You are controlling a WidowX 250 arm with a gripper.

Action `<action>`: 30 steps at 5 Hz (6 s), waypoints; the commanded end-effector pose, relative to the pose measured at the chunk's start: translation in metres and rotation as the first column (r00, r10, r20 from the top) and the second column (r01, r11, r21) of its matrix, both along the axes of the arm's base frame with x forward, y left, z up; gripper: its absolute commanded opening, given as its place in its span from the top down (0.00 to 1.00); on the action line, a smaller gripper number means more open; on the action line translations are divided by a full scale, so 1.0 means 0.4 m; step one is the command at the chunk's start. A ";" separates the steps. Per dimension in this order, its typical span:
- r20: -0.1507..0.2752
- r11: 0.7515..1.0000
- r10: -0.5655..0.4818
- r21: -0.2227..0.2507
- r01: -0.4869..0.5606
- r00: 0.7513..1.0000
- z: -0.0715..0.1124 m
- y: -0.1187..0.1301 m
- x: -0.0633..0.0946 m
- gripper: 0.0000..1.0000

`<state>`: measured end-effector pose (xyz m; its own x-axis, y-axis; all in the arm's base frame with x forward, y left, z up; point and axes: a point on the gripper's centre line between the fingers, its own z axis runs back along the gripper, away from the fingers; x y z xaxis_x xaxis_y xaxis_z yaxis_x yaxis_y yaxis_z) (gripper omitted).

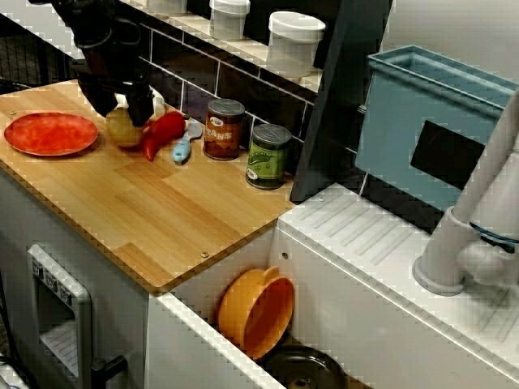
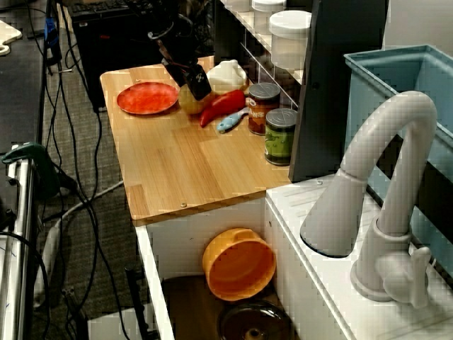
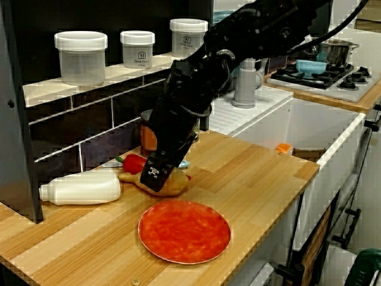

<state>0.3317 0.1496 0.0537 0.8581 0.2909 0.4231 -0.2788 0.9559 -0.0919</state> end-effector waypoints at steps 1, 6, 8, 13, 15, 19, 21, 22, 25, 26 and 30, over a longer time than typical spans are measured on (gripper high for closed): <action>0.030 0.999 0.031 0.022 -0.032 0.999 0.011 0.012 0.020 0.00; 0.054 0.999 0.031 0.008 -0.032 0.998 0.039 0.018 0.015 1.00; 0.031 0.994 0.014 -0.106 -0.011 0.999 0.103 0.018 0.008 1.00; 0.013 0.982 -0.031 -0.188 0.033 0.999 0.175 0.077 -0.052 1.00; 0.008 0.972 -0.064 -0.226 0.064 0.998 0.212 0.124 -0.129 1.00; -0.003 0.981 -0.138 -0.135 0.137 0.990 0.143 0.149 -0.195 1.00; -0.004 0.986 -0.134 -0.101 0.133 0.991 0.117 0.134 -0.176 1.00; -0.012 0.987 -0.137 -0.088 0.136 0.990 0.108 0.128 -0.166 1.00; -0.083 0.988 -0.154 -0.019 0.153 0.985 0.037 0.122 -0.172 1.00; -0.101 0.987 -0.162 -0.004 0.162 0.982 0.018 0.122 -0.187 1.00; -0.110 0.989 -0.146 0.011 0.148 0.983 0.002 0.121 -0.189 0.00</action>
<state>0.2545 0.1948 0.0456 0.9365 0.1649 0.3094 -0.1510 0.9862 -0.0686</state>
